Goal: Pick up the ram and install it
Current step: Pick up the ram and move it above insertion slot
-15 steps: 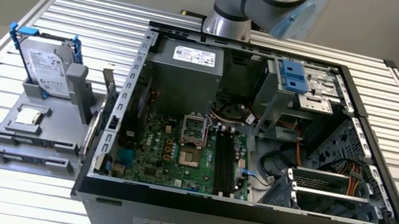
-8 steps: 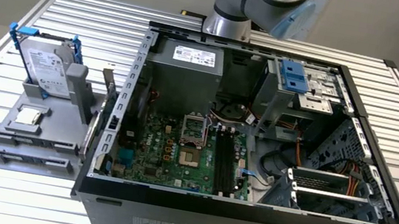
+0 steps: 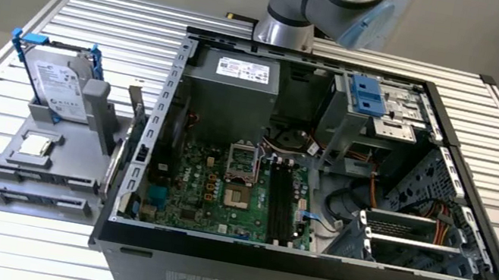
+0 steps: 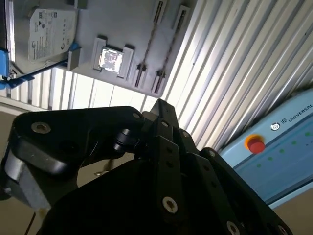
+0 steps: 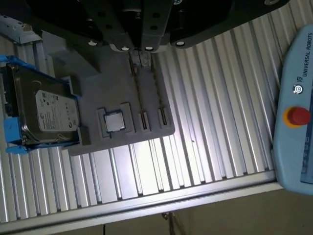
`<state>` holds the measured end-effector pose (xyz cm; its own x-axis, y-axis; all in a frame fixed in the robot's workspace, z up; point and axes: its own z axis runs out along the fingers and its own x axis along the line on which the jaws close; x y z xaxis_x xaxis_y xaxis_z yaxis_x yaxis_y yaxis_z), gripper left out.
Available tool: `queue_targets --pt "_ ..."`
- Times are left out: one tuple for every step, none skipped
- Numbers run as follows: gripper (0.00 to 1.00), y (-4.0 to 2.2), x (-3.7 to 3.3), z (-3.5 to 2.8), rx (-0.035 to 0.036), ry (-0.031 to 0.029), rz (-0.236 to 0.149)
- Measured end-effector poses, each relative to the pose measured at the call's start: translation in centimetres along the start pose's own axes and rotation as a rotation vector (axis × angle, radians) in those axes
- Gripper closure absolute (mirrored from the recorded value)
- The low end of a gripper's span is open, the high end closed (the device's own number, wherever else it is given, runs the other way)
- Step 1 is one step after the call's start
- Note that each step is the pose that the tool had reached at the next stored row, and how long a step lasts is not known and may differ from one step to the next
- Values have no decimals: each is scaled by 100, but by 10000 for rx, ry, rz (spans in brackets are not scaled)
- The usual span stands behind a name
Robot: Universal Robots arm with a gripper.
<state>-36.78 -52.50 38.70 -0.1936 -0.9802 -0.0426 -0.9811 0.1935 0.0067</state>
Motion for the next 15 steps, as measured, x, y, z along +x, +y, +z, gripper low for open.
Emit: queue_targets --pt "100 0 -3 2 -1 0 -140" --pt "100 1 -6 5 -2 -1 -282" --pt "100 2 -9 7 -2 0 -418" --pt "100 3 -15 9 -4 0 -542" --pt "100 5 -22 12 -4 -1 -656" --pt "100 6 -30 14 -6 0 -766" --pt "100 7 -36 17 -6 -1 -876" --pt "100 8 -43 20 -8 -1 -994" --pt "100 10 -50 22 -9 0 -1121" --pt "100 11 -56 25 -8 -1 -1245" --pt "100 12 -61 28 -9 -1 -1368" --pt "100 12 -64 30 -9 -1 -1506" --pt "100 13 -67 34 -11 -2 -1649" --pt "100 13 -69 36 -13 -3 -1795" --pt "100 14 -72 36 -19 -1 -1942"
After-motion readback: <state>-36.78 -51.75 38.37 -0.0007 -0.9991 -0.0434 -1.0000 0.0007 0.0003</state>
